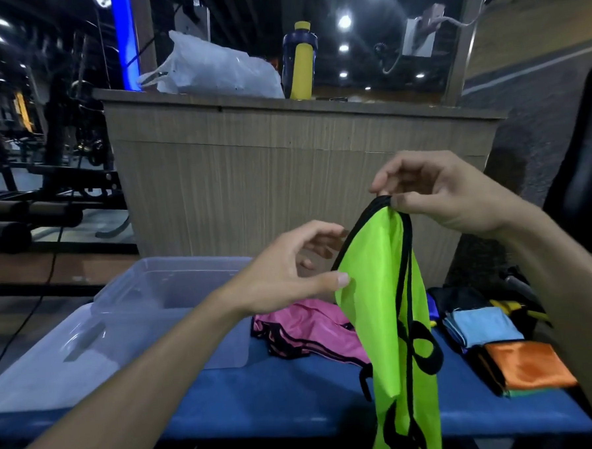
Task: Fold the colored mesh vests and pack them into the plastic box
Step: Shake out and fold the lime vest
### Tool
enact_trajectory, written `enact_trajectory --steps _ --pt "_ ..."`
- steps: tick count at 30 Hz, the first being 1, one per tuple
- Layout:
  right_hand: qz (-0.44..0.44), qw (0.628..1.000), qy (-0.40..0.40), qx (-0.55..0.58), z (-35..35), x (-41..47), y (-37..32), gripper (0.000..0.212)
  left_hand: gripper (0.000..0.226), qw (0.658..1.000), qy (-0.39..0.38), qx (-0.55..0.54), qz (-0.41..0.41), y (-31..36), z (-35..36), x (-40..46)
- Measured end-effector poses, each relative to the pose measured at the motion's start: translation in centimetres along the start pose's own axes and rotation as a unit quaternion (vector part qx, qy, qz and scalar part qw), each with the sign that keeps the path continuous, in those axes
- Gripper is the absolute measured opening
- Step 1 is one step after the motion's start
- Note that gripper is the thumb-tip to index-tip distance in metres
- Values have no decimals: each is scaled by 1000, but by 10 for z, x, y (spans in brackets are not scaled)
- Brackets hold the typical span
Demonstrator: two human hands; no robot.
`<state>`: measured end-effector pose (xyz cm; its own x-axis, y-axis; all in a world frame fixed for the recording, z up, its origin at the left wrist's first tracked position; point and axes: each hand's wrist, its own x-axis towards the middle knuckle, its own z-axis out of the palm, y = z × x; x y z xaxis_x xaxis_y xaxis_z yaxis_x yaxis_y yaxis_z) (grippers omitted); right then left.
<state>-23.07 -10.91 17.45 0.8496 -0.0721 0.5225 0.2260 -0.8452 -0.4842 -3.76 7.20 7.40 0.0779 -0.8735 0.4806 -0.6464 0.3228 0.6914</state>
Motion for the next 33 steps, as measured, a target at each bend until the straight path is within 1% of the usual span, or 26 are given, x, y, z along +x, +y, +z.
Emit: enact_trajectory --steps 3,4,5,7,8,10,12,15,18,19,21,24,25,26,28,29,30,31,33 --pt "1 1000 8 -5 2 -2 0 25 23 1000 19 -19 13 -3 16 1" --pt "2 1000 14 -8 3 -3 1 25 22 999 19 -26 7 -5 19 1" --pt "3 1000 21 -11 2 -5 3 25 26 999 16 -29 -3 -6 21 0" --pt "10 999 44 -12 -1 -9 8 25 40 999 21 24 -11 -13 21 -2" --pt "15 998 60 -10 -4 -12 12 25 42 997 33 64 -10 -17 18 -3" --pt "30 995 91 -2 -8 -18 20 27 27 992 63 108 -1 -23 10 -5" --pt "52 993 104 11 -9 -24 31 29 12 985 97 144 22 -20 0 -8" --pt "83 987 126 55 -1 -33 46 29 9 961 122 231 91 -4 -19 -2" --pt "125 962 171 175 12 -35 54 27 14 943 90 289 139 28 -43 14" --pt "144 946 176 232 18 -35 56 26 16 939 65 304 146 42 -50 19" --pt "174 909 187 329 28 -33 57 25 21 935 -10 328 135 68 -60 29" --pt "198 868 225 396 37 -25 56 29 31 916 -113 370 106 91 -65 44" --pt "199 860 236 407 39 -22 54 30 33 919 -135 356 101 97 -64 47" --pt "195 856 242 413 41 -19 54 30 33 932 -151 317 91 101 -63 49" --pt "192 860 245 404 45 -14 54 31 29 959 -159 222 76 107 -63 51" --pt "193 863 245 398 48 -13 54 30 26 965 -150 201 77 109 -64 51" --pt "195 864 246 394 49 -13 54 30 24 966 -133 205 85 110 -66 52" --pt "198 864 246 392 51 -13 54 30 23 962 -108 232 97 111 -68 54" --pt "201 866 250 385 52 -15 55 29 29 935 -50 334 109 109 -72 55"
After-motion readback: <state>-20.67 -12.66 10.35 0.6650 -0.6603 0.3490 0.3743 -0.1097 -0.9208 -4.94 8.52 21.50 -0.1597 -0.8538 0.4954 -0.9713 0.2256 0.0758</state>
